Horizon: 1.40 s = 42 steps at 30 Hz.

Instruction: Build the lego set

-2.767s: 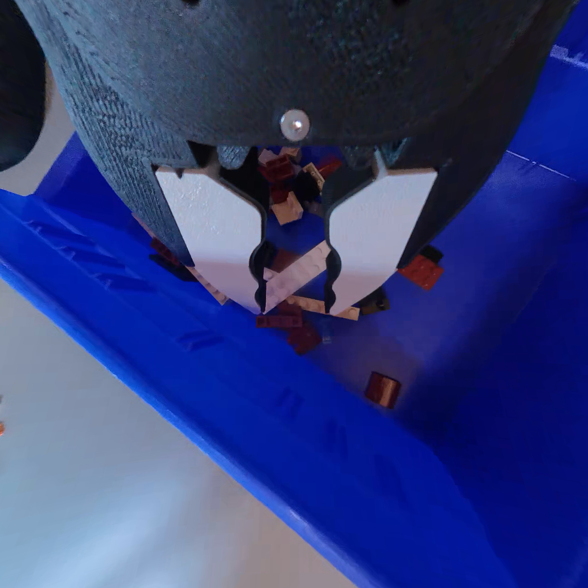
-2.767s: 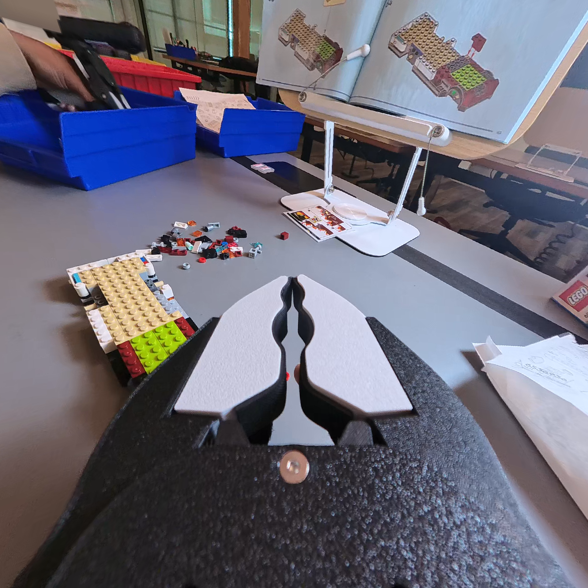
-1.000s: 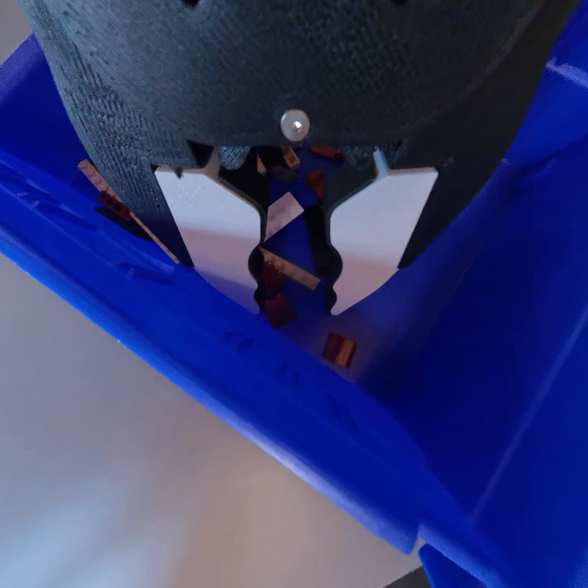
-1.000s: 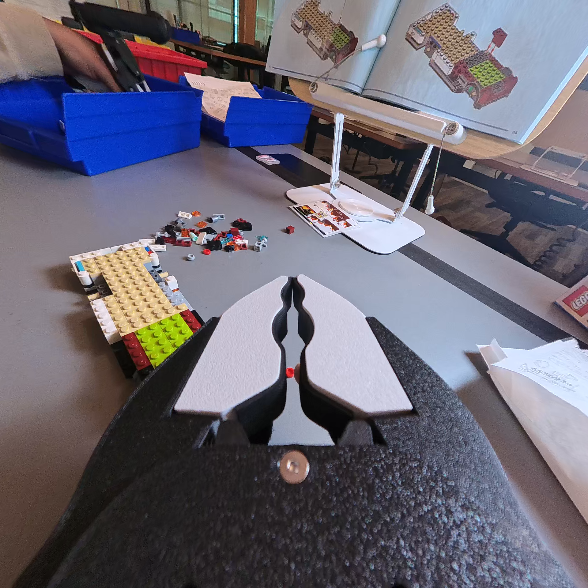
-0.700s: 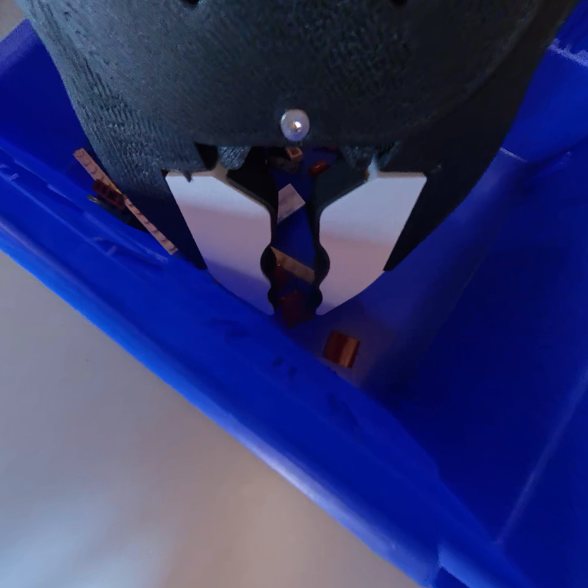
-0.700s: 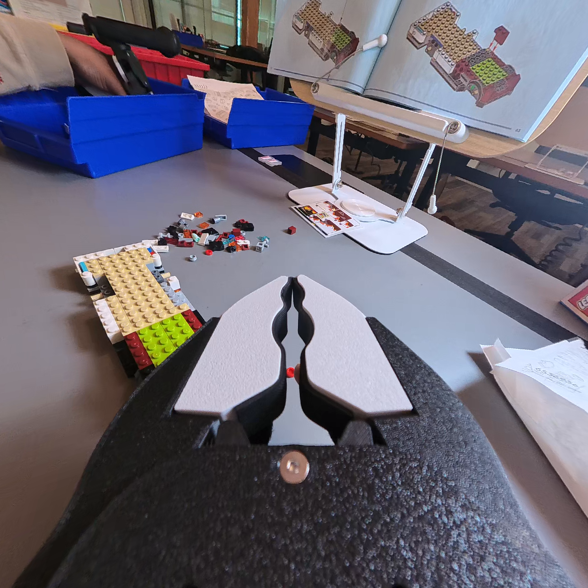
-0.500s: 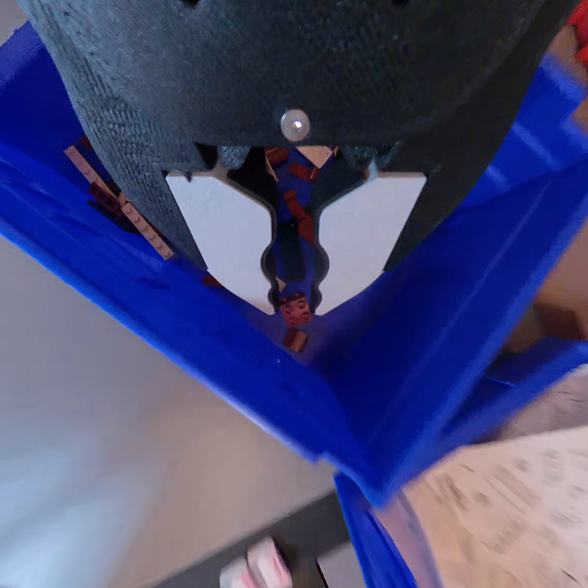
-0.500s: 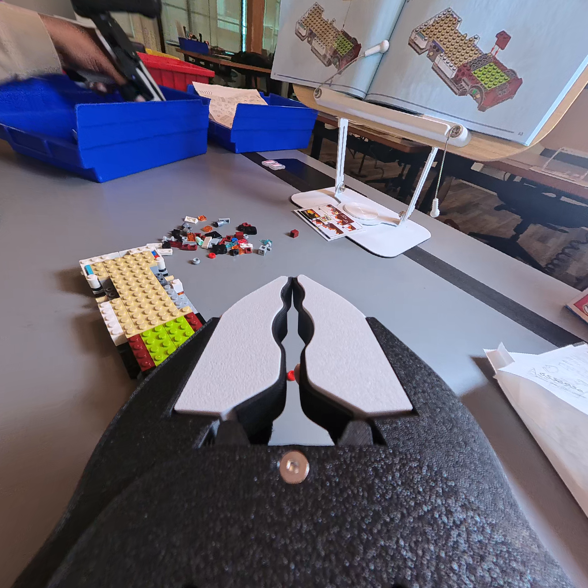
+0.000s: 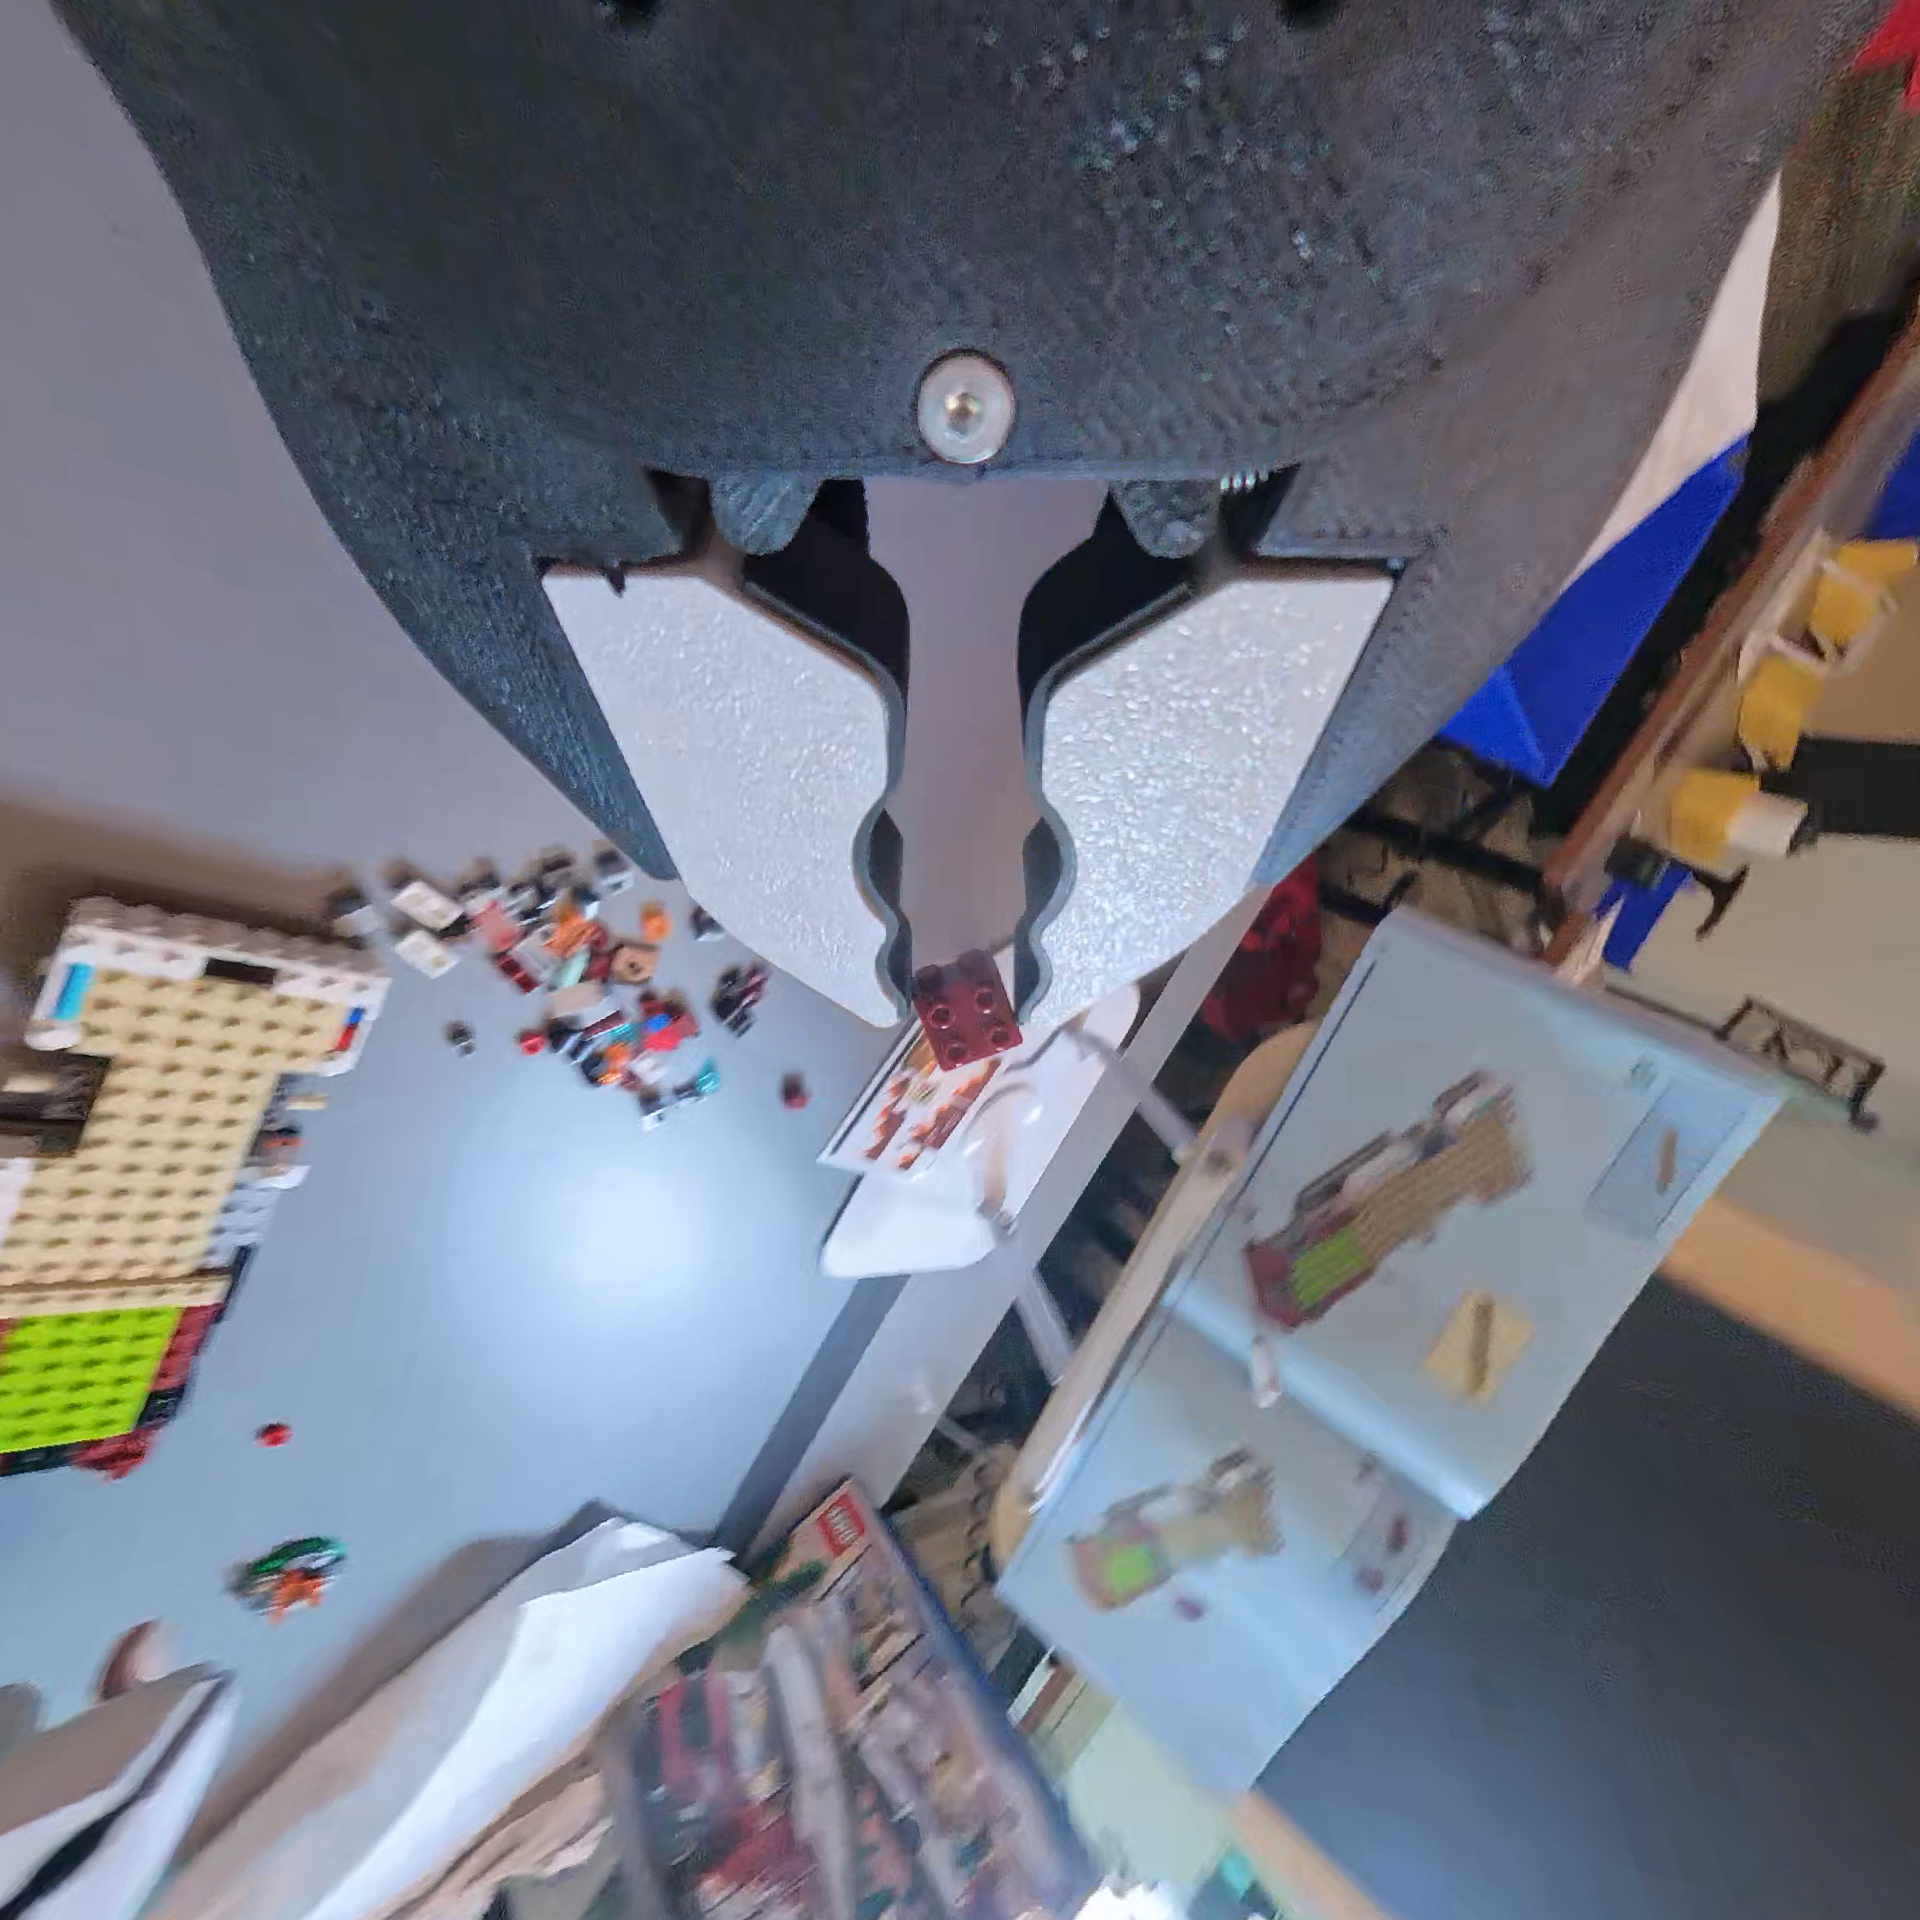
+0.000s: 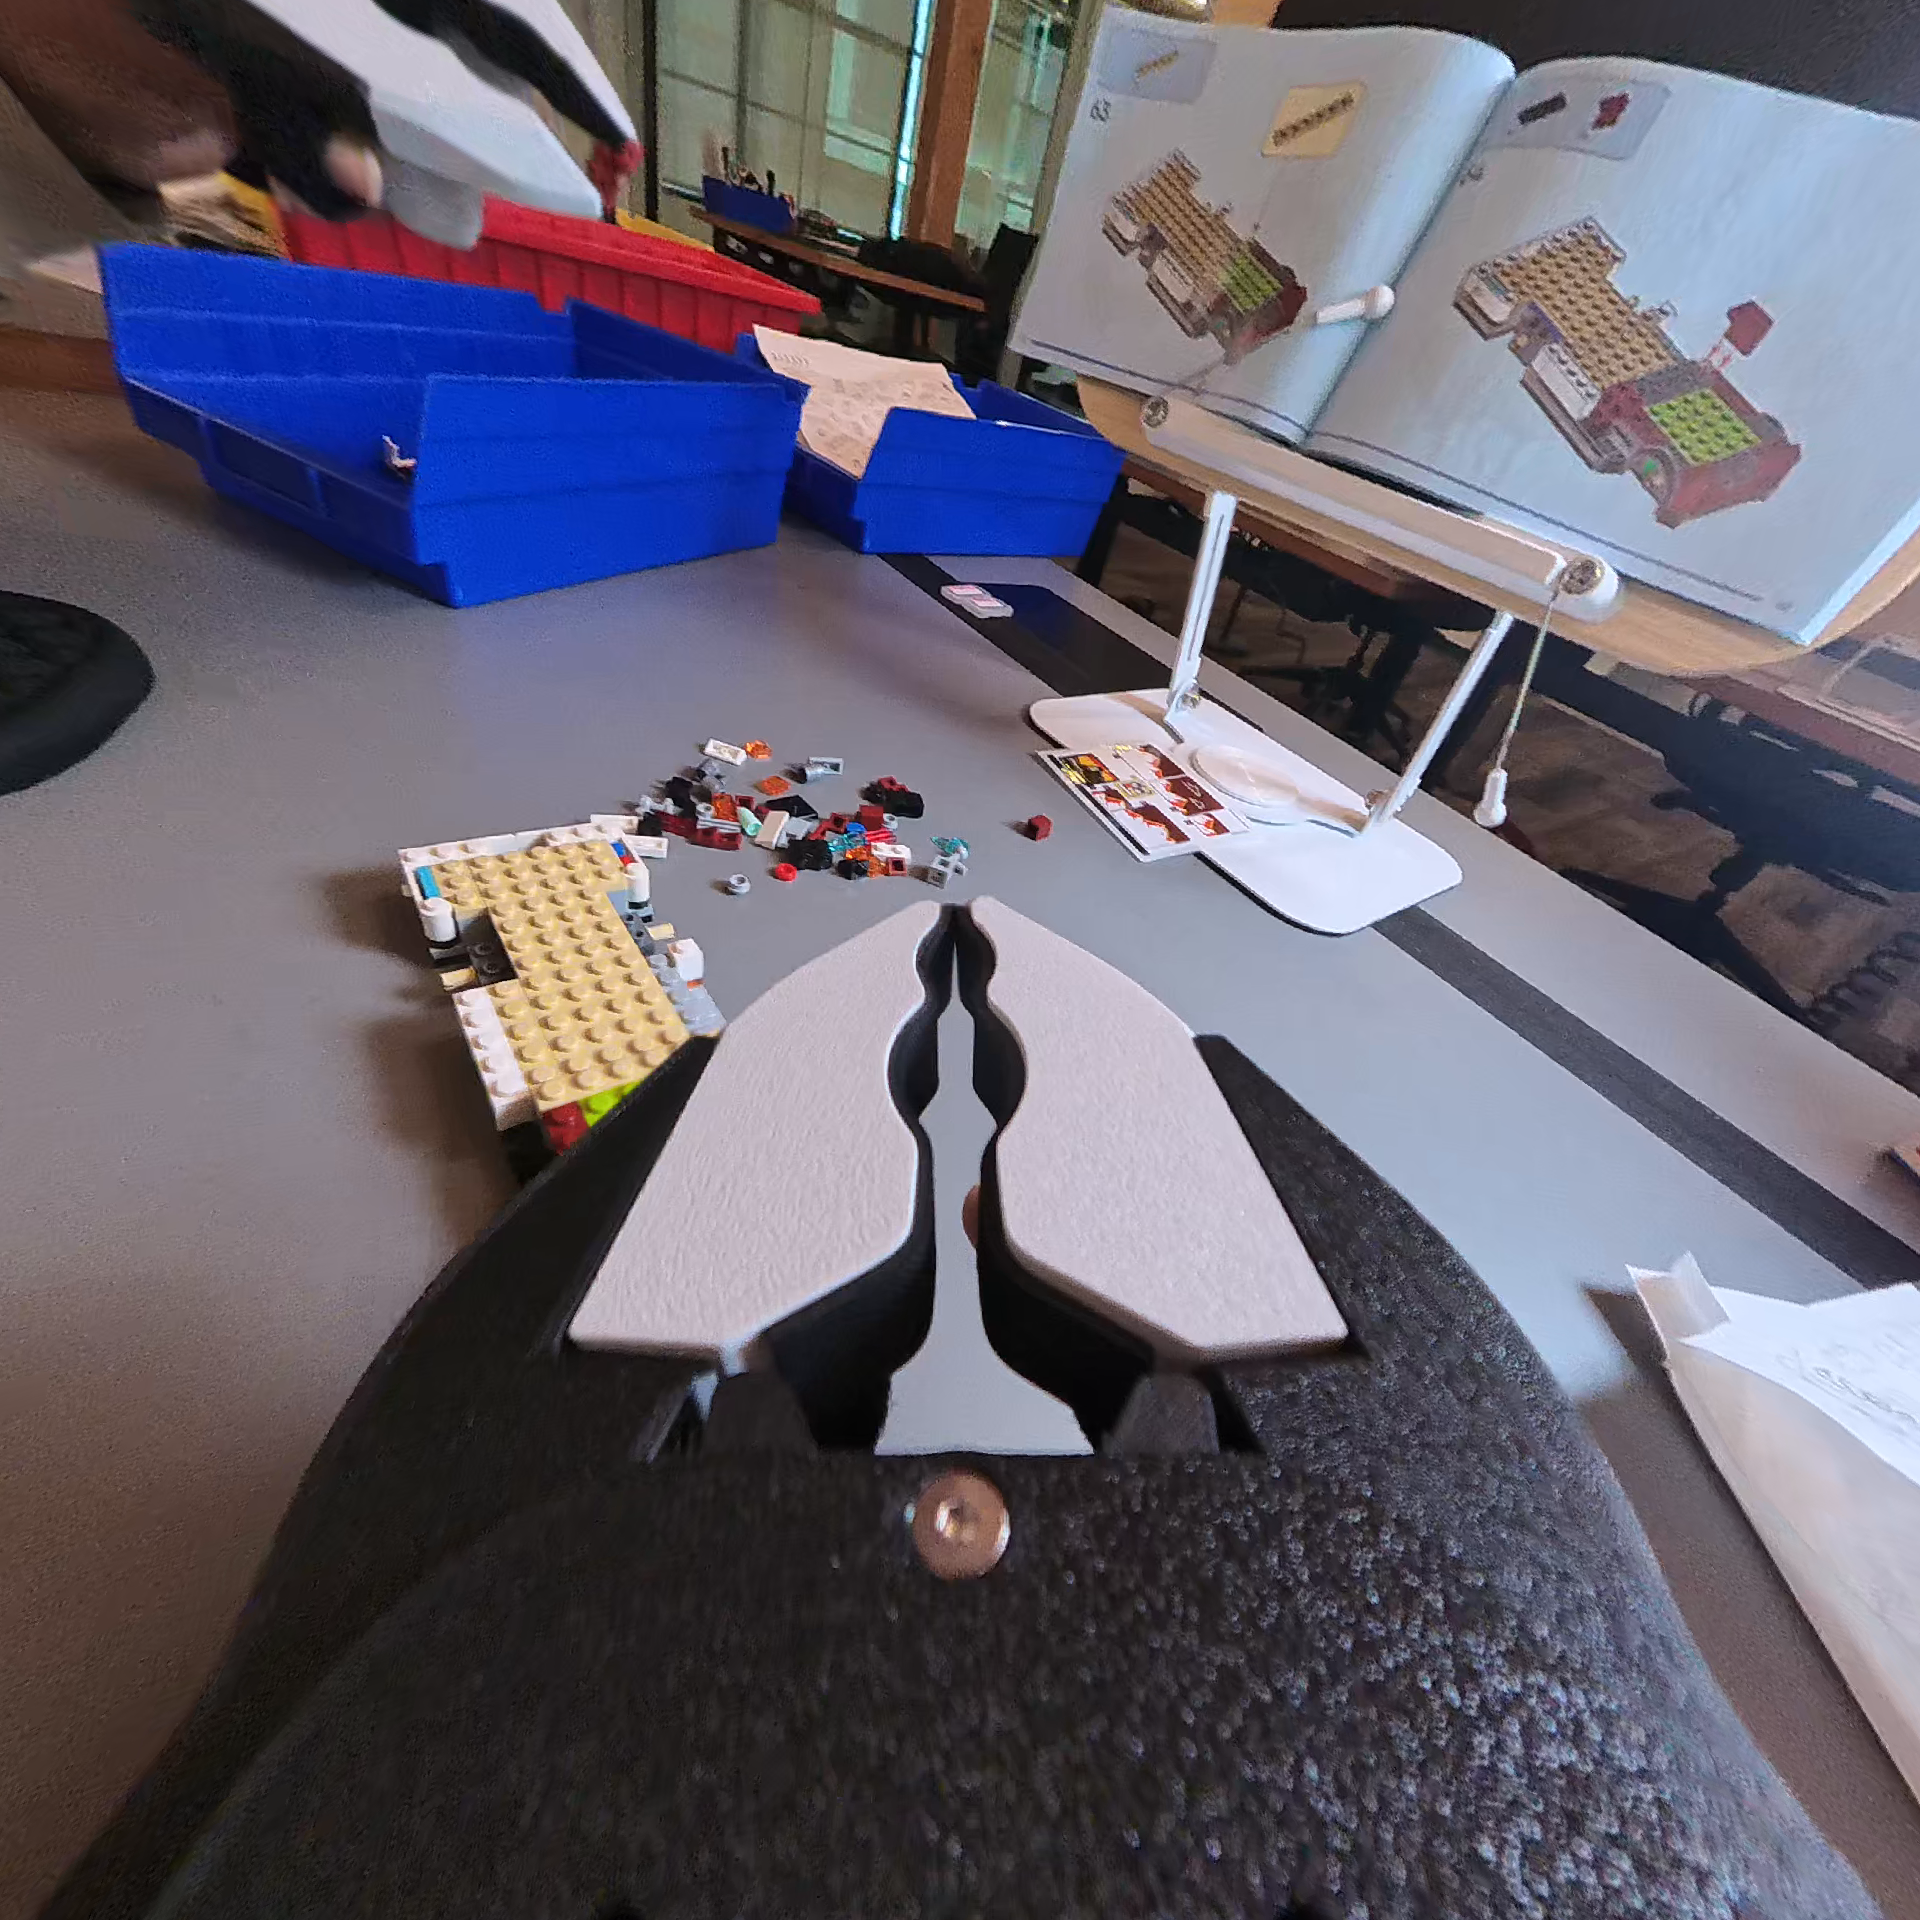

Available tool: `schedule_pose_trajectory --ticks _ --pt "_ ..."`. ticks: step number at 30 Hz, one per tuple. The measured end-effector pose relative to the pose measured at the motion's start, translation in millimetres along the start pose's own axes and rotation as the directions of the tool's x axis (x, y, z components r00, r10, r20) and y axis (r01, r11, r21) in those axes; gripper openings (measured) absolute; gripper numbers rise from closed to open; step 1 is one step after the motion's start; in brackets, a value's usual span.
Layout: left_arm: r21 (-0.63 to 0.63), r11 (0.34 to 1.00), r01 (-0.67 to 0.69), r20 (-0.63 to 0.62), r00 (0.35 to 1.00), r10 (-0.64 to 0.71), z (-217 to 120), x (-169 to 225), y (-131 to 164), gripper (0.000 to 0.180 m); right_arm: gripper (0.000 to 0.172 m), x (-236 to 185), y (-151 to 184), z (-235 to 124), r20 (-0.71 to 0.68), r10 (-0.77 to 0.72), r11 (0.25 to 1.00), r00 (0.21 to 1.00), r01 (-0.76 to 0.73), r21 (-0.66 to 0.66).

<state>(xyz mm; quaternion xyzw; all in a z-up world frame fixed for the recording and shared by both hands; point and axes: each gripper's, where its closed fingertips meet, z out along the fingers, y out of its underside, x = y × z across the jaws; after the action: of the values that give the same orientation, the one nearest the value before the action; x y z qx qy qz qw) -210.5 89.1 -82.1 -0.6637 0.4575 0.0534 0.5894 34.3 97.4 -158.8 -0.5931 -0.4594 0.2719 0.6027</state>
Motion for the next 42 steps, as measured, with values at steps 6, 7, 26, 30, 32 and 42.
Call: schedule_pose_trajectory --ticks 6,7,26,30,32,42 --pt "0.095 0.994 -0.056 -0.248 0.966 0.078 44 111 -46 0.018 0.006 -30 -6 0 0.164 -0.033 0.999 0.986 0.033 0.006" --pt "0.090 0.995 -0.038 -0.311 0.948 0.064 53 129 -50 0.019 0.006 -30 -5 0 0.167 -0.047 0.999 0.985 0.049 -0.007" --pt "-0.313 0.924 0.219 -0.589 0.718 -0.370 148 172 -28 0.038 0.008 26 20 -17 -0.012 0.030 0.990 0.999 -0.032 -0.137" --pt "-0.236 0.923 0.303 -0.426 0.822 -0.379 100 87 -34 0.036 0.008 27 22 -17 -0.011 0.045 0.989 0.999 -0.046 -0.143" --pt "-0.218 0.914 0.343 -0.283 0.873 -0.396 70 30 -22 0.034 0.008 25 21 -16 -0.004 0.045 0.989 0.999 -0.045 -0.143" --pt "-0.619 0.522 0.587 0.220 0.768 -0.602 -57 -92 209 0.026 0.007 18 10 -15 0.031 0.054 0.996 0.998 -0.052 -0.070"
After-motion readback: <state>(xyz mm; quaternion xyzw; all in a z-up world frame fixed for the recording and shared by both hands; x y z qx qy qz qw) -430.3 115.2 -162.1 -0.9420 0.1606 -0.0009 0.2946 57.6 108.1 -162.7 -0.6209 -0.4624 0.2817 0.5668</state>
